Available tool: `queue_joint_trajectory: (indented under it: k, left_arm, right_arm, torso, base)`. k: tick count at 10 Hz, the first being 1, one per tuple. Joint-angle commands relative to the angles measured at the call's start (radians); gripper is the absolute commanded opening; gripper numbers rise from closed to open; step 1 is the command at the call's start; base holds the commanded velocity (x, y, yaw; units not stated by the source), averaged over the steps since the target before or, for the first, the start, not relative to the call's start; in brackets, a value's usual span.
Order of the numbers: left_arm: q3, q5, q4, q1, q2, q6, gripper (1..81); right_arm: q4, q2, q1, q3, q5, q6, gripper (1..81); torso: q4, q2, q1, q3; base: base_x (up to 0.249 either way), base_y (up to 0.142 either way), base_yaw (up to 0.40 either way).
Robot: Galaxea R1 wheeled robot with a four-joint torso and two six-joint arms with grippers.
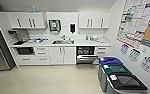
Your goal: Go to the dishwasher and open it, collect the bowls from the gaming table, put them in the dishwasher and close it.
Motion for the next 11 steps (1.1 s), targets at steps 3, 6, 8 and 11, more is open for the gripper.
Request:
queue_joint_trajectory:
  k: [3, 6, 8, 11]
  left_arm:
    - [0.002, 0.026, 0.002, -0.036, -0.014, -0.001, 1.0]
    - [0.002, 0.026, -0.001, -0.036, -0.012, -0.001, 1.0]
    - [0.002, 0.026, -0.001, -0.037, -0.014, -0.001, 1.0]
    - [0.002, 0.026, -0.001, -0.036, -0.012, -0.001, 1.0]
  right_arm:
    - [-0.024, -0.029, 0.036, 0.010, -0.039, -0.004, 1.0]
    - [-0.026, -0.031, 0.034, 0.008, -0.037, -0.004, 1.0]
    - [-0.026, -0.031, 0.036, 0.010, -0.037, -0.004, 1.0]
    - [-0.026, -0.029, 0.037, 0.008, -0.037, -0.004, 1.0]
  torso:
    - [0.000, 0.000, 0.000, 0.000]
    - [0.000, 0.000, 0.000, 0.000]
    - [0.000, 0.000, 0.000, 0.000]
    - [0.000, 0.000, 0.000, 0.000]
  base:
    - [0.162, -0.075, 0.000]
    - [0.162, -0.023, 0.000]
    - [0.162, 0.000, 0.000]
    - [0.162, 0.000, 0.000]
